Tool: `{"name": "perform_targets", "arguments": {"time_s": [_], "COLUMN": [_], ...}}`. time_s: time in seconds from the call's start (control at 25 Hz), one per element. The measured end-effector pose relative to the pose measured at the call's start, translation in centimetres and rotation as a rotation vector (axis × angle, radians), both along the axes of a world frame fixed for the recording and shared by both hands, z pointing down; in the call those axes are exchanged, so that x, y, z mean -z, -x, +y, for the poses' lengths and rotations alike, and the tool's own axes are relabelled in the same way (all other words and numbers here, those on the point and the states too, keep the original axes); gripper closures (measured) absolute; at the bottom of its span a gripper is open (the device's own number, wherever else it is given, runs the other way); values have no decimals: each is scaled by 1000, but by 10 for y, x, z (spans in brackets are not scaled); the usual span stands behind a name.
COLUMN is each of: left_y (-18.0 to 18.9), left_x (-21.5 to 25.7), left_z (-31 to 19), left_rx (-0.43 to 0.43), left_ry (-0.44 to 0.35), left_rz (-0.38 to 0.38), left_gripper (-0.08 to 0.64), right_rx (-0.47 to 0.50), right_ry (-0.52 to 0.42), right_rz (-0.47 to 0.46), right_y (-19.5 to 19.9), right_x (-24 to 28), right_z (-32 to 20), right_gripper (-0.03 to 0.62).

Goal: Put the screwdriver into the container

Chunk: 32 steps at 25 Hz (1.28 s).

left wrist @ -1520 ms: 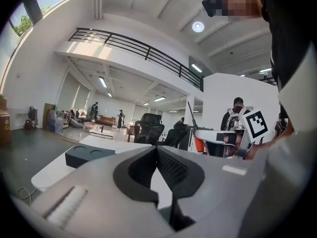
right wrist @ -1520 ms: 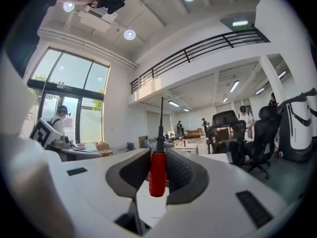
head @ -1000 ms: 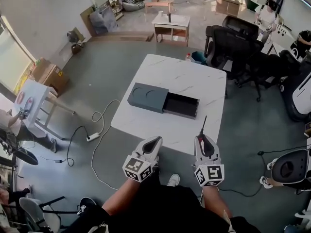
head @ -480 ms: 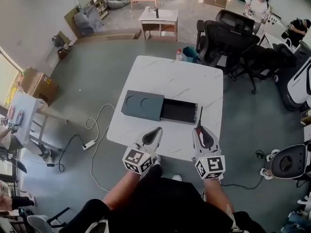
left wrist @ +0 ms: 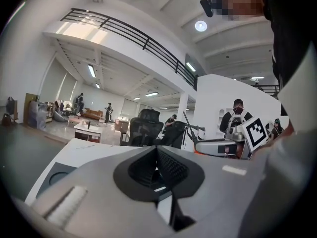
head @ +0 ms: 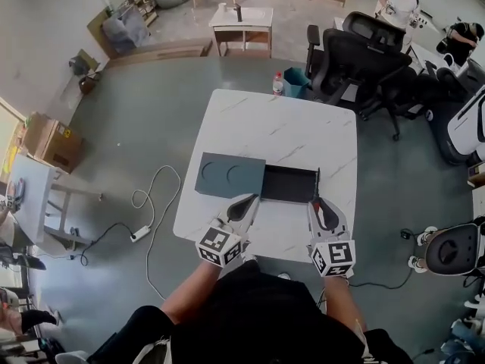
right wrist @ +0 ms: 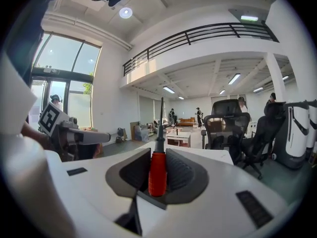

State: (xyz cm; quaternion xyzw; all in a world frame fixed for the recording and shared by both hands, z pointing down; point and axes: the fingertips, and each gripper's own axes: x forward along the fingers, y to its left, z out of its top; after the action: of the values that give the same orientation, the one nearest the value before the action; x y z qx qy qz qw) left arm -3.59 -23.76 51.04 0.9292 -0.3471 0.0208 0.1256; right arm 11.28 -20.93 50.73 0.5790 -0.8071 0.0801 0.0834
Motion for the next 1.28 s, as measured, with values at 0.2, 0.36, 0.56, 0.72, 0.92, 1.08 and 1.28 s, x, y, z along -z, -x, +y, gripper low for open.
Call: {"name": "perform_targets", "arguments": {"time_s": [0.2, 0.36, 0.56, 0.72, 0.92, 1.08, 1.28], "left_y": [11, 13, 12, 10, 10, 13, 17], "left_x": [-7, -13, -20, -23, -19, -22, -32], "left_z": [-19, -29, -35, -40, -49, -49, -49], "left_rx": [-26, -47, -30, 12, 68, 96, 119], "left_ry": [20, 18, 44, 63, 62, 70, 96], "left_rz": [8, 2, -2, -1, 12, 12, 1], "left_gripper": [552, 552, 552, 552, 552, 552, 552], "right_rx": [-32, -38, 15, 101, 245, 358, 481], "right_ry": [49, 66, 120, 134, 160, 188, 260], "right_rz": [34, 100, 212, 291, 490, 629, 769], "right_y": [4, 2, -5, -4, -2, 2, 4], "right_x": [-15, -25, -44, -55, -76, -97, -132], "right_z": [-14, -25, -36, -48, -61, -70, -79], "right_gripper": [499, 499, 499, 499, 499, 499, 499]}}
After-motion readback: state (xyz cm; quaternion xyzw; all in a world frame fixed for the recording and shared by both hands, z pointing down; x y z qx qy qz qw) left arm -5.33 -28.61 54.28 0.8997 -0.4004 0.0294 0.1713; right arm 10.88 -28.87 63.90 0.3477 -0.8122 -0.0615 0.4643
